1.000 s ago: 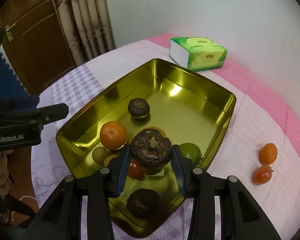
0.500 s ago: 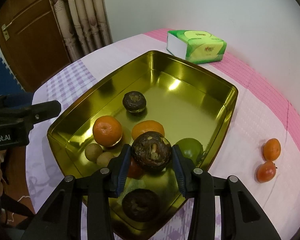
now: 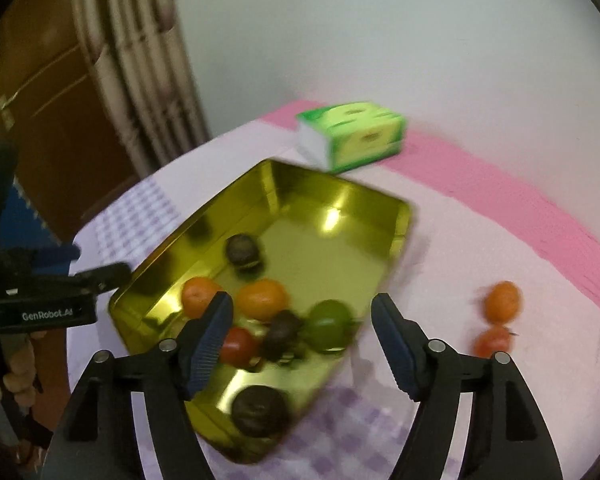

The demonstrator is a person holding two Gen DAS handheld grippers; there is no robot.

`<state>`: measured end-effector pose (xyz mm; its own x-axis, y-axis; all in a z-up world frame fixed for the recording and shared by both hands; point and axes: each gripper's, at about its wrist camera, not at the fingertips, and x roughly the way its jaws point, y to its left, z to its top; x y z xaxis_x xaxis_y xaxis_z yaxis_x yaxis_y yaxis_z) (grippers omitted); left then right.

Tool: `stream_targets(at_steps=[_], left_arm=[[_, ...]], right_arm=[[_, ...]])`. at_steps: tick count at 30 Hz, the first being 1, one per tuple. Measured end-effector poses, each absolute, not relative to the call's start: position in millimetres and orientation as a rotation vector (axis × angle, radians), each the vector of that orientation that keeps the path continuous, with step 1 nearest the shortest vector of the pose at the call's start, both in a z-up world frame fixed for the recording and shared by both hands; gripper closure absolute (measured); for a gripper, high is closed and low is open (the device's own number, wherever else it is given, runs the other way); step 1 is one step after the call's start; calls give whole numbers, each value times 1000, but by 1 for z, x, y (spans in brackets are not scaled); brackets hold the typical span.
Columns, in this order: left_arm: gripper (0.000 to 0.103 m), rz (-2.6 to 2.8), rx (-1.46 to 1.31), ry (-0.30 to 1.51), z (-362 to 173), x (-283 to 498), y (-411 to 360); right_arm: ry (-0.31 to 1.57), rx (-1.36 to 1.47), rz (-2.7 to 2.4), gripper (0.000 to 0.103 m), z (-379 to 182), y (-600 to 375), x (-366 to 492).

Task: Organize fruits
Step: 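Open the right tool to release the dark fruit in the tray, then withdraw both tools from the tray toward the tomato and orange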

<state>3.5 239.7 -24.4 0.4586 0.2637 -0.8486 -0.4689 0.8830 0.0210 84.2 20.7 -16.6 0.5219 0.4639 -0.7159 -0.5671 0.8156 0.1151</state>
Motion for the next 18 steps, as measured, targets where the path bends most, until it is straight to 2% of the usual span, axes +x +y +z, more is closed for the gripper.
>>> stream_targets(at_steps=[4,11,18], left_arm=[[10,449,-211,989,-24,5,236],[10,380,-166,967,-20,6,217],[10,306,-90,945,-2,16,182]], right_arm=[[814,-118,481,19,-23,-30,98],[896,-113,218,15,-67,-122,121],[926,-118,119,12,-92,-156,141]])
